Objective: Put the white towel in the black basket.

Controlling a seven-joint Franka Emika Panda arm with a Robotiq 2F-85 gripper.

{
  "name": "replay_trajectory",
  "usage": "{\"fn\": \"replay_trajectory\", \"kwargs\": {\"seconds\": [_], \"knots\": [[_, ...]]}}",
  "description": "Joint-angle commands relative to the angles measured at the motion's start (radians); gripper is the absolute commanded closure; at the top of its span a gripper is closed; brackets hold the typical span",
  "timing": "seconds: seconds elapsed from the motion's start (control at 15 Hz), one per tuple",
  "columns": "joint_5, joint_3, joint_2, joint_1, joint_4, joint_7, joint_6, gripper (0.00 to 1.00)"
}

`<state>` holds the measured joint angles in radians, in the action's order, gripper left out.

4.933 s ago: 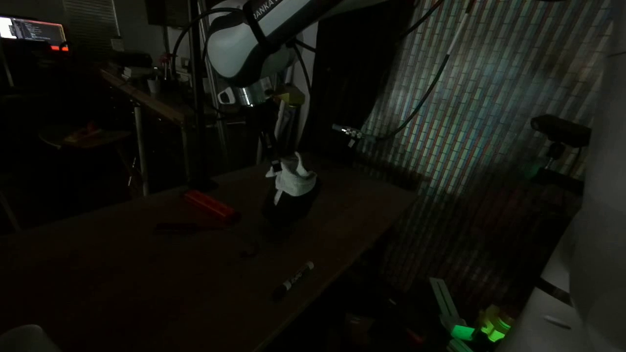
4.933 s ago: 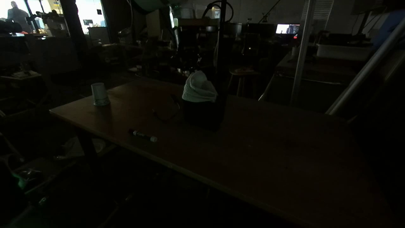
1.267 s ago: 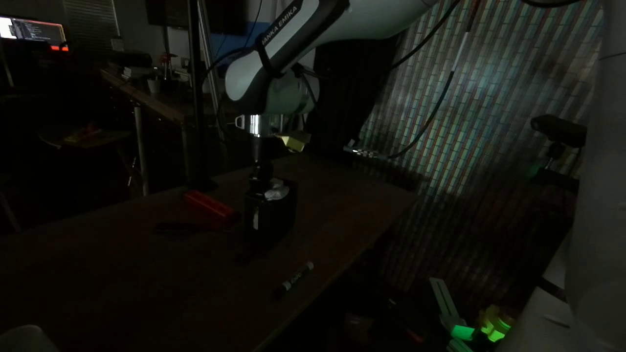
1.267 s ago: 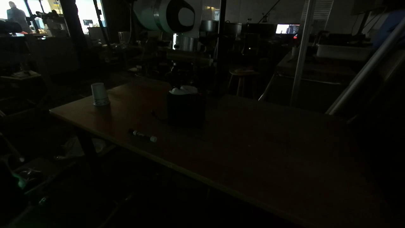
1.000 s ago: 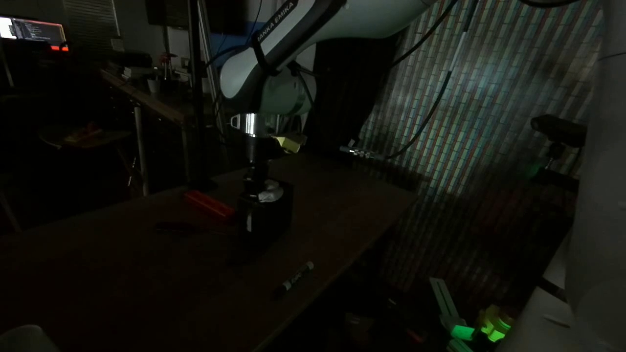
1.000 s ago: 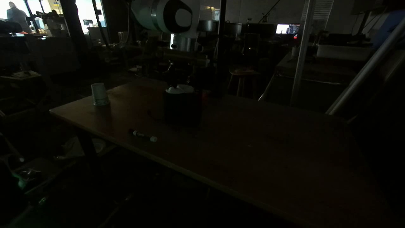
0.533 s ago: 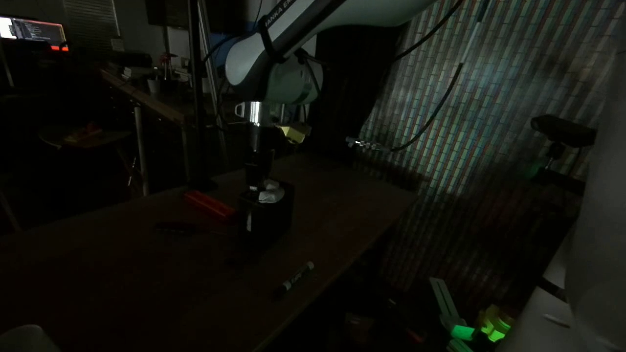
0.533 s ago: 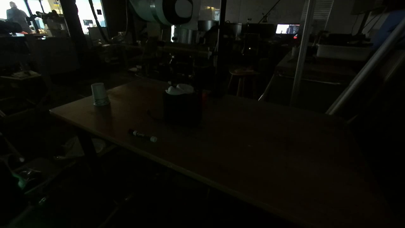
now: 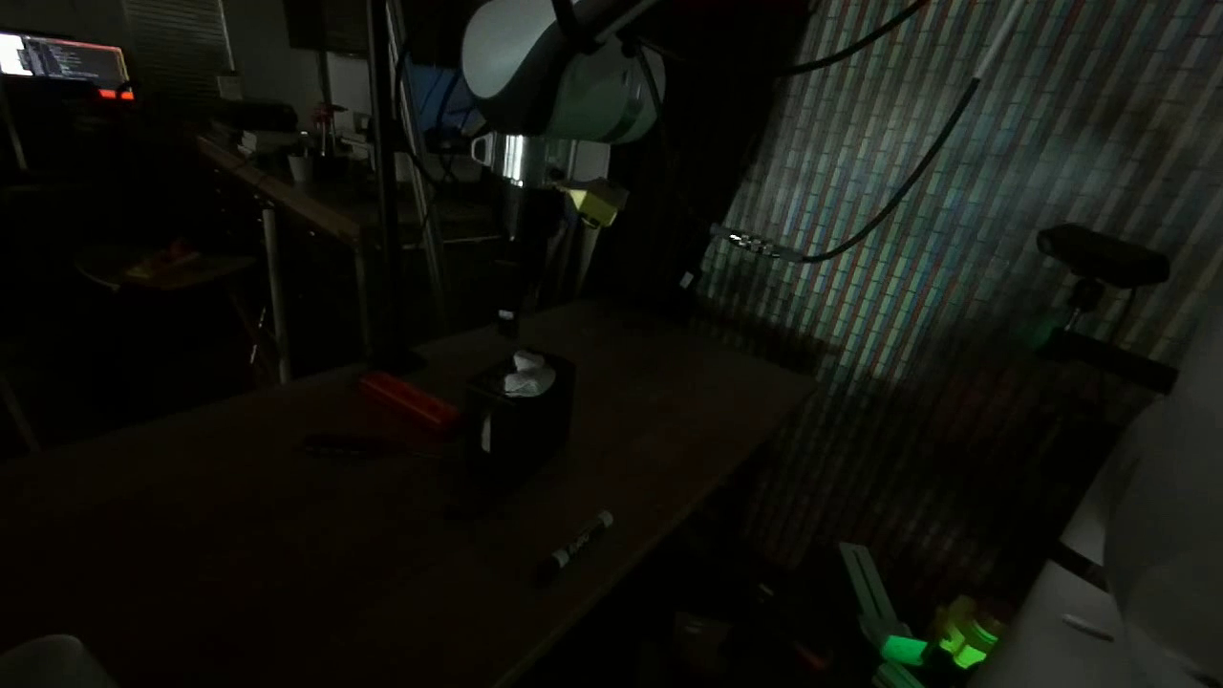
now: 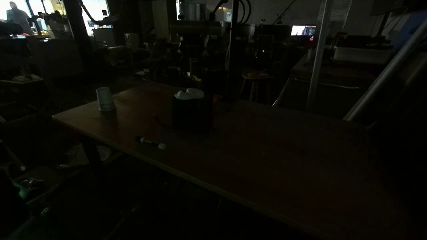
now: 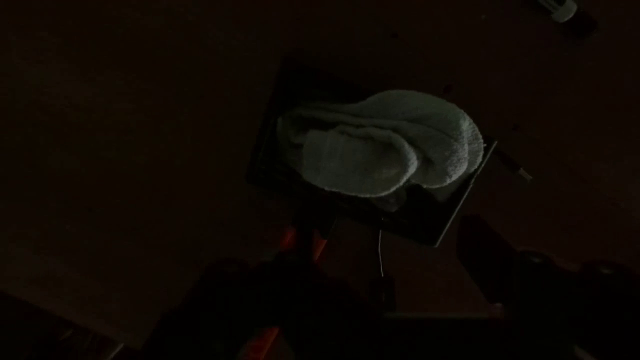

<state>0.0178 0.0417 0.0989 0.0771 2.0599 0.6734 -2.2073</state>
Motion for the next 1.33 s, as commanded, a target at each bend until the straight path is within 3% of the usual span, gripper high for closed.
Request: {"fn": "replay_trajectory", "kwargs": {"seconds": [0.0,0.4,1.27], "knots": [[-0.037,-0.010,-0.046,-0.027,0.041,-0.046,-0.001,0.55],[-0.062,-0.009,-0.002,-0.040,0.034,-0.086,-0.008,0.99],[-0.035,-0.010,0.161,-0.014,0.002,-0.088,-0.054,1.00]]}}
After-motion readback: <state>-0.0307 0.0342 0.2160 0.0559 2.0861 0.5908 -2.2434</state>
